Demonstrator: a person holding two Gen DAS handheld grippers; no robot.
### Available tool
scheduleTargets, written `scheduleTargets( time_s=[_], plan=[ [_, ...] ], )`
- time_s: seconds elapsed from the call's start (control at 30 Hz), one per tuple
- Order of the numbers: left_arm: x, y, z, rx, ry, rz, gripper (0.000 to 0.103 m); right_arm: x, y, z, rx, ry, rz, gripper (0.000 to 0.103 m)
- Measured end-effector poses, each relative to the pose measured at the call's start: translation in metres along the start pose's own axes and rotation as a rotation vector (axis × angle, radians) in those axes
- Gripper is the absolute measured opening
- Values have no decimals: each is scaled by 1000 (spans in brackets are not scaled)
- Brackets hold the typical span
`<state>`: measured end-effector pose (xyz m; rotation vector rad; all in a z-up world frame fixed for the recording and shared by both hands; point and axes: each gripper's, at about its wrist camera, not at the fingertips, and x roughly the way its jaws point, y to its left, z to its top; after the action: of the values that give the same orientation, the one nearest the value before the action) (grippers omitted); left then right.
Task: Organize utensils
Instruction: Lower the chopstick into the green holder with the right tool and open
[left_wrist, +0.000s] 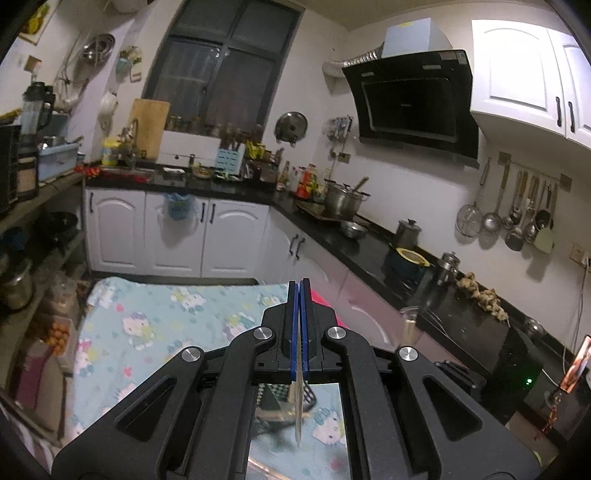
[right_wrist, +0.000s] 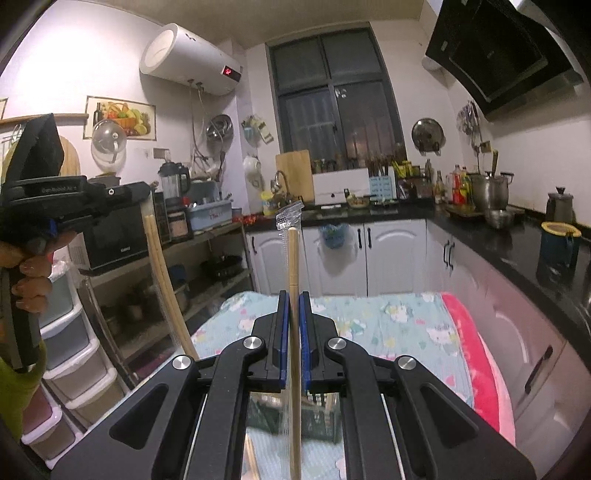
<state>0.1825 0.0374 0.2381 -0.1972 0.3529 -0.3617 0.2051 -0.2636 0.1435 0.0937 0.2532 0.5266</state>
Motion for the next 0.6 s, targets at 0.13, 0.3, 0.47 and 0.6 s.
scheduleTargets(
  time_s=[0.13,0.3,0.47,0.6],
  plan=[
    [1,10,11,0,-17,39,0,9,2,14,-6,-28,7,6],
    [11,28,17,-24,-17,78,0,25,2,26,-22,-50,4,6],
    [26,43,13,-60,-15,96,0,42,4,34,-37,-91,-4,6],
    [42,51,3,-74,-9,113,0,57,4,32,-47,-116,-6,6]
  ],
)
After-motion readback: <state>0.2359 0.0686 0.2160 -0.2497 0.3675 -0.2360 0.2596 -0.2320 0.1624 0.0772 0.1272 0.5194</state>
